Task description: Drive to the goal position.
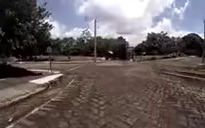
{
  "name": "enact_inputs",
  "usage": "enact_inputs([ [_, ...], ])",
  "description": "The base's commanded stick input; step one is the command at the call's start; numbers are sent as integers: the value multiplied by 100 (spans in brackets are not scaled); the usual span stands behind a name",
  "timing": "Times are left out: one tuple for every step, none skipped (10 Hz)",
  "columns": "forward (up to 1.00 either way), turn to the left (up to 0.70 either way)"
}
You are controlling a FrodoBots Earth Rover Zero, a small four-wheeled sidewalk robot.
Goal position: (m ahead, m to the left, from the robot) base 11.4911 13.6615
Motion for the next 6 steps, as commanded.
enact_inputs([
  [85,0],
  [85,0],
  [85,0],
  [85,0],
  [85,0],
  [85,0],
])
